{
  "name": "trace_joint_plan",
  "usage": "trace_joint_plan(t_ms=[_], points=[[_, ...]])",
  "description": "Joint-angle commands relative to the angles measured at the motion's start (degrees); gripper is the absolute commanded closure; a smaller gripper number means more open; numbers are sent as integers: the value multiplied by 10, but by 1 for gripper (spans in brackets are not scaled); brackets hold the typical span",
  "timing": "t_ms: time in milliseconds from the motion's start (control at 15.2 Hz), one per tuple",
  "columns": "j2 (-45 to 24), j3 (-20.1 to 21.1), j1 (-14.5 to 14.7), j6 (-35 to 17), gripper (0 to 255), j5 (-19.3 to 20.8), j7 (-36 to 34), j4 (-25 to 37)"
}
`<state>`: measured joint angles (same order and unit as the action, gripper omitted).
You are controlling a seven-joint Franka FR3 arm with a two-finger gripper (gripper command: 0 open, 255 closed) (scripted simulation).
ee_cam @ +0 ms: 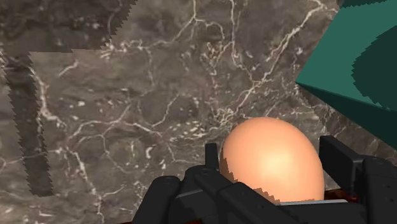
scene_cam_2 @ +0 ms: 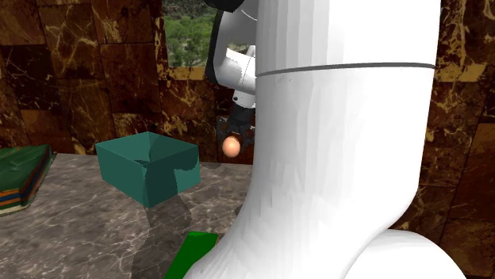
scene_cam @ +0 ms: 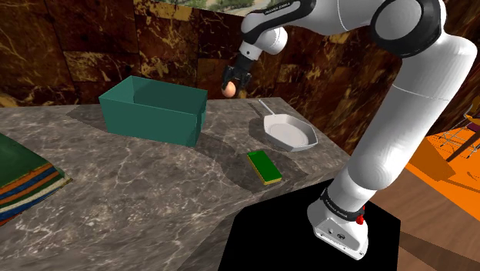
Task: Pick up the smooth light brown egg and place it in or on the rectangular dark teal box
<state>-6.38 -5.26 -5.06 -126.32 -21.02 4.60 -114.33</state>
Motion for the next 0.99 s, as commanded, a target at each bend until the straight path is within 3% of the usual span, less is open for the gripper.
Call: trace_joint_plan(t_ms=[0, 924], points=[[5, 0, 0, 14, 255, 5, -7, 10], [33, -4, -1, 110, 255, 26, -42, 83]])
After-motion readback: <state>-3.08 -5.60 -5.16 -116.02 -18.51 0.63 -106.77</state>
